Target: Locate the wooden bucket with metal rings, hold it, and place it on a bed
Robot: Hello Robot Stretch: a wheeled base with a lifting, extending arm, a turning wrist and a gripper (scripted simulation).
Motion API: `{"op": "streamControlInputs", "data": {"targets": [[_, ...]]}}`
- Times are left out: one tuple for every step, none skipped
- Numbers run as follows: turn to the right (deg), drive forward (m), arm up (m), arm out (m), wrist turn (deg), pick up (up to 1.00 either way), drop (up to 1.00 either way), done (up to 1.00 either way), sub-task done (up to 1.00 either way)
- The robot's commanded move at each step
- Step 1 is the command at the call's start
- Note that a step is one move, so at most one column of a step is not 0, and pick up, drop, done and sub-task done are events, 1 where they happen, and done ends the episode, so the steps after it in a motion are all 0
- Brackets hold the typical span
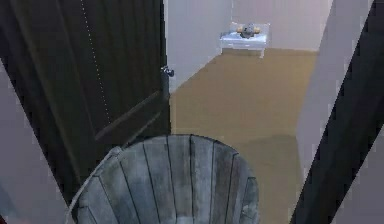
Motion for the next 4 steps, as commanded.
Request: {"op": "streamControlInputs", "data": {"targets": [[9.0, 0.0, 0.0, 0.0, 0.0, 0.0, 0.0, 0.0, 0.0], [0.0, 0.75, 0.0, 0.0, 0.0, 0.0, 0.0, 0.0, 0.0], [12.0, 0.0, 0.0, 0.0, 0.0, 0.0, 0.0, 0.0, 0.0], [0.0, 1.0, 0.0, 0.0, 0.0, 0.0, 0.0, 0.0, 0.0]]}}
